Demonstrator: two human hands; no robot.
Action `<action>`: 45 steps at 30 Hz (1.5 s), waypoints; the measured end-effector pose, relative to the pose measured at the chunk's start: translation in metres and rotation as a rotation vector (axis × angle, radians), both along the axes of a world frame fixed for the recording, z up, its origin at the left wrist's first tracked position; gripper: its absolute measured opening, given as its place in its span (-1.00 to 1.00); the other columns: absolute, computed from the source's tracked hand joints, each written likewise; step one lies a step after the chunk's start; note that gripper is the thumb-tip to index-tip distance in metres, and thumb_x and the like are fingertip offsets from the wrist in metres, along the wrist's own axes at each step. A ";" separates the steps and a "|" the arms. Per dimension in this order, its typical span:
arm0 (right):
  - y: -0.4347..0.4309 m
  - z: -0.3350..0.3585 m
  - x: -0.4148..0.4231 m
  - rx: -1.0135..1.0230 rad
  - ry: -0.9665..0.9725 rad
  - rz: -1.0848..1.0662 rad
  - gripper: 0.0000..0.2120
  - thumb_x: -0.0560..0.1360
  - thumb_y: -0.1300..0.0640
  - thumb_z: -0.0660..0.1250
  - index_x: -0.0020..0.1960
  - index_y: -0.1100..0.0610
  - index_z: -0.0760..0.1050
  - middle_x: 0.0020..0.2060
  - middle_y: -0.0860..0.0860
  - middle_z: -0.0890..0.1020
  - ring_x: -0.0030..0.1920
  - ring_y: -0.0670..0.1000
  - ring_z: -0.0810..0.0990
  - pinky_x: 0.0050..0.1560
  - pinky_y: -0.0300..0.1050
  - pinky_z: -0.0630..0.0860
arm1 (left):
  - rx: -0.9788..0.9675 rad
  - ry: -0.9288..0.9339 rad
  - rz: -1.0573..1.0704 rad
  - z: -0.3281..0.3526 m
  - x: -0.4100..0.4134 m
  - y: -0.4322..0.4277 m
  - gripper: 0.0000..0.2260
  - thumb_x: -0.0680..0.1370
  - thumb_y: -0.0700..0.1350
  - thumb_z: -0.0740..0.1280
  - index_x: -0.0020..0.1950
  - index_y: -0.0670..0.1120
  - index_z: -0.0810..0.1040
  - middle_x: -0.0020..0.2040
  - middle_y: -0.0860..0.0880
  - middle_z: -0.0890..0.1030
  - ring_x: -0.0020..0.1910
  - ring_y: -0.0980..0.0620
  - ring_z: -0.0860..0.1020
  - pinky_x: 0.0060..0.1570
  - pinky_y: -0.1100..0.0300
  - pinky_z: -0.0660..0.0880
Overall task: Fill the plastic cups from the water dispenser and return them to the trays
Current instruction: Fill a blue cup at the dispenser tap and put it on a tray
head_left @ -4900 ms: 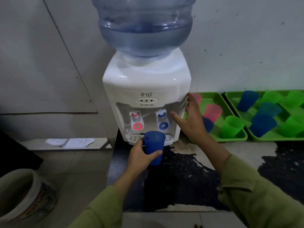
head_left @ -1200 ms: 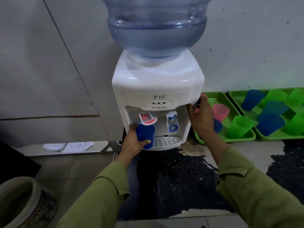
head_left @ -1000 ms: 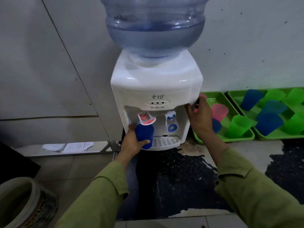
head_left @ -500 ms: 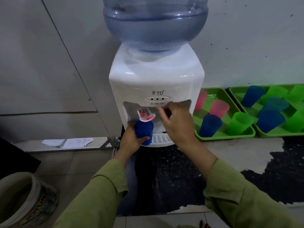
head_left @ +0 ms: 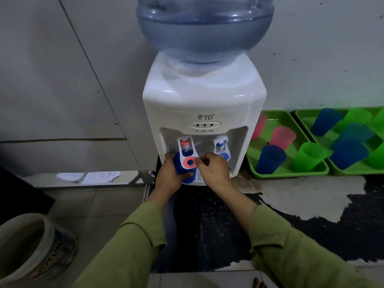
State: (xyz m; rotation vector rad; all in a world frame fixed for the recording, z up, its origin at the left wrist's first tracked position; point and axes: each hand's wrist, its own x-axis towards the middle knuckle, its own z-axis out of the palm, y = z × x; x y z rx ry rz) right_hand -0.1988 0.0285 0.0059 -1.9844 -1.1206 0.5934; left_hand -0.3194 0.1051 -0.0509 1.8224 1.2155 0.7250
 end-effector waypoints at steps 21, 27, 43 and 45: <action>-0.025 -0.021 0.032 -0.034 -0.191 0.028 -0.75 0.53 -0.03 0.23 -0.19 0.11 0.52 -0.29 0.03 0.57 -0.21 0.06 0.56 -0.27 -0.17 0.34 | -0.065 -0.101 0.032 -0.007 -0.002 -0.031 -0.49 0.24 -0.19 0.58 0.11 -0.05 0.46 0.05 0.03 0.55 -0.09 0.22 0.51 -0.22 0.52 0.41; -0.055 -0.022 0.072 0.015 -0.234 -0.080 -0.79 0.51 0.07 0.29 -0.18 0.19 0.56 -0.30 0.10 0.62 -0.27 0.06 0.56 -0.31 -0.19 0.26 | -0.079 -0.029 -0.002 -0.010 0.004 -0.051 -0.37 0.24 -0.05 0.60 0.24 -0.11 0.45 0.17 -0.05 0.53 0.03 0.07 0.52 -0.20 0.47 0.42; -0.072 0.030 0.241 0.204 -0.302 -0.304 -0.82 0.49 0.17 0.33 -0.02 0.29 0.58 -0.13 0.22 0.67 -0.11 0.15 0.61 -0.27 -0.31 0.24 | 0.071 -0.137 -0.305 0.084 0.159 -0.085 -0.42 0.21 0.16 0.55 0.13 0.04 0.42 0.11 0.14 0.54 -0.01 0.26 0.51 -0.16 0.47 0.44; -0.066 0.036 0.266 0.211 -0.314 -0.316 -0.81 0.49 0.17 0.32 -0.01 0.30 0.57 -0.12 0.23 0.67 -0.09 0.17 0.61 -0.27 -0.29 0.24 | 0.074 -0.177 -0.313 0.096 0.188 -0.084 -0.40 0.23 0.13 0.56 0.15 0.01 0.41 0.12 0.11 0.54 0.02 0.20 0.53 -0.14 0.46 0.44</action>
